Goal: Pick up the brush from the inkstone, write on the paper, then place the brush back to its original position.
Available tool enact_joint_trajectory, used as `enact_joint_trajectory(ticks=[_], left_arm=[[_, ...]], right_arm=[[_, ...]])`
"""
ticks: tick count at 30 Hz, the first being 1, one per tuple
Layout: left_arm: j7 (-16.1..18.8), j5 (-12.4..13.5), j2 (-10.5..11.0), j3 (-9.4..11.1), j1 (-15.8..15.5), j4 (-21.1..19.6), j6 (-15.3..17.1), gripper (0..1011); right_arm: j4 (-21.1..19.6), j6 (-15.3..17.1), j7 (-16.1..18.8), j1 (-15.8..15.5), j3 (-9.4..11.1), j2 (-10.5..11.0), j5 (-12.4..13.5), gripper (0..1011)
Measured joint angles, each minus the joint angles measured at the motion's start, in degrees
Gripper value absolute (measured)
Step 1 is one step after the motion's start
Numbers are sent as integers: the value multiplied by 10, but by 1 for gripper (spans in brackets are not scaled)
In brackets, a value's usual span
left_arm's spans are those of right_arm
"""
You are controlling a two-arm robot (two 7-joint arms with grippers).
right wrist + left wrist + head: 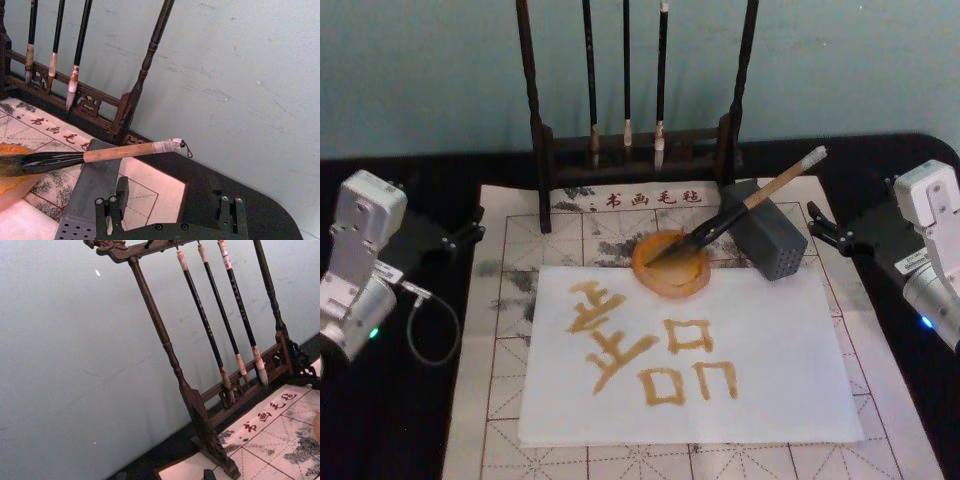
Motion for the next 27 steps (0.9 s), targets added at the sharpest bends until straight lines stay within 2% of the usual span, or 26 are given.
enact_joint_trajectory(ticks=[27], left_arm=[[0, 0, 0, 0, 0, 0, 0, 1001]], right_arm=[[0, 0, 0, 0, 0, 0, 0, 1000]])
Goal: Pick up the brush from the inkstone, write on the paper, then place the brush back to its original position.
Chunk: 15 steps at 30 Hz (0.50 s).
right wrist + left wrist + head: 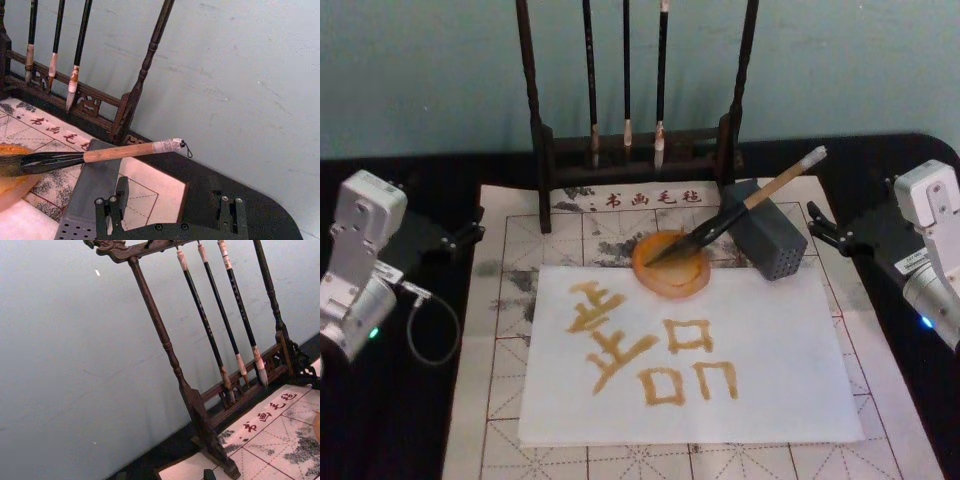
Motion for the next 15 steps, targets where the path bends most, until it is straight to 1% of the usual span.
enact_joint_trajectory(ticks=[15], left_arm=[[0, 0, 0, 0, 0, 0, 0, 1001]], right_arm=[[0, 0, 0, 0, 0, 0, 0, 1000]])
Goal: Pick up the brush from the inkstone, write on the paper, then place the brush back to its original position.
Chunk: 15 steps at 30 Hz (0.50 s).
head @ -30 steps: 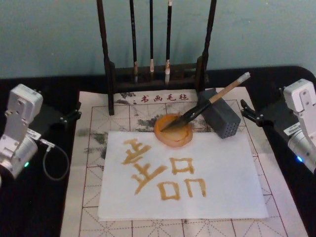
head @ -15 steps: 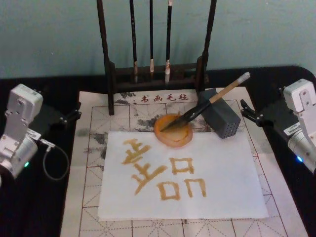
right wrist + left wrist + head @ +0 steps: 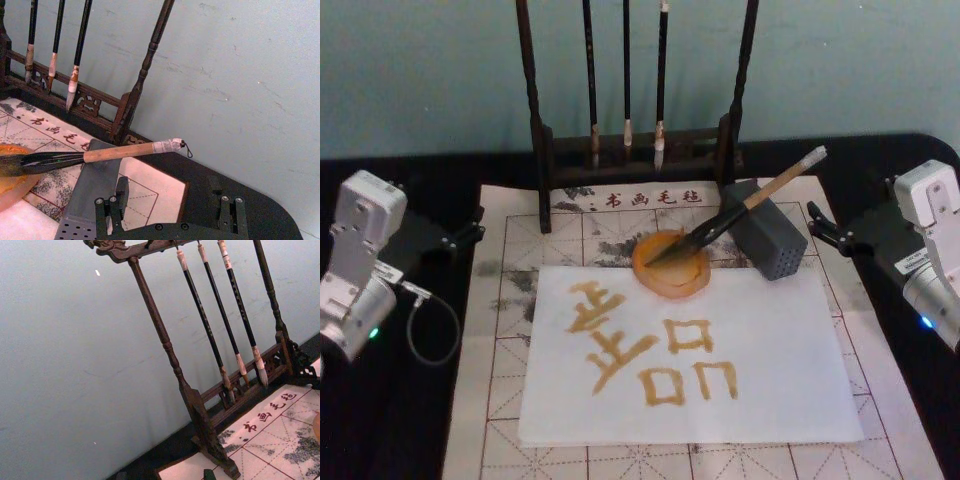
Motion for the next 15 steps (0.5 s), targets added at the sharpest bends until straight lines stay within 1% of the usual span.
enact_joint_trajectory(ticks=[15], left_arm=[[0, 0, 0, 0, 0, 0, 0, 1001]], right_arm=[[0, 0, 0, 0, 0, 0, 0, 1000]])
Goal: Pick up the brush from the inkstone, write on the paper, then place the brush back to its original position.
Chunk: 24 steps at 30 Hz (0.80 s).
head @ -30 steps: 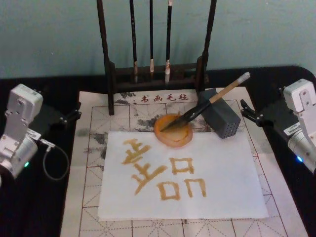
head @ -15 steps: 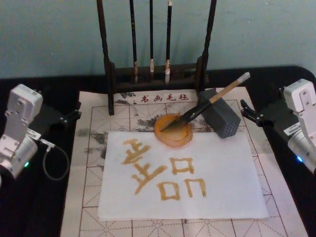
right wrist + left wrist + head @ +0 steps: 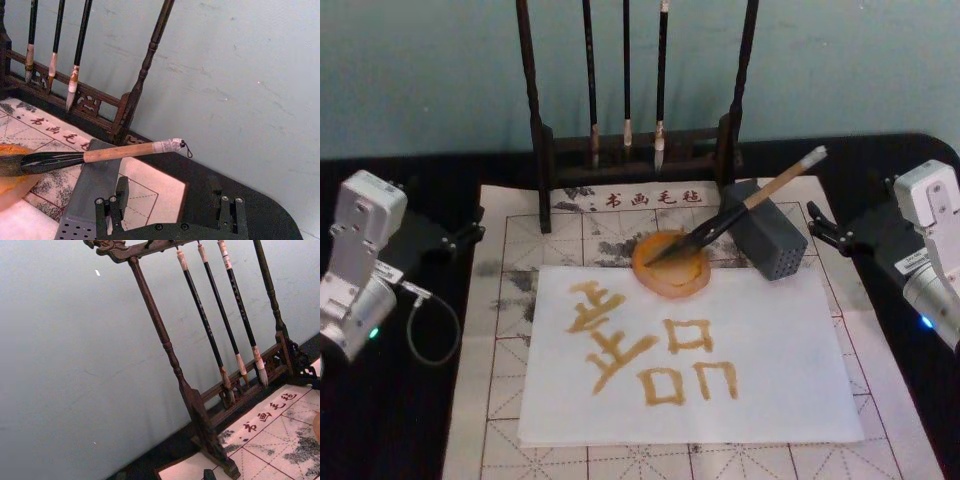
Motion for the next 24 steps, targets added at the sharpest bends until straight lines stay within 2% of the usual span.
enact_joint_trajectory(ticks=[24], left_arm=[[0, 0, 0, 0, 0, 0, 0, 1001]], right_arm=[[0, 0, 0, 0, 0, 0, 0, 1000]])
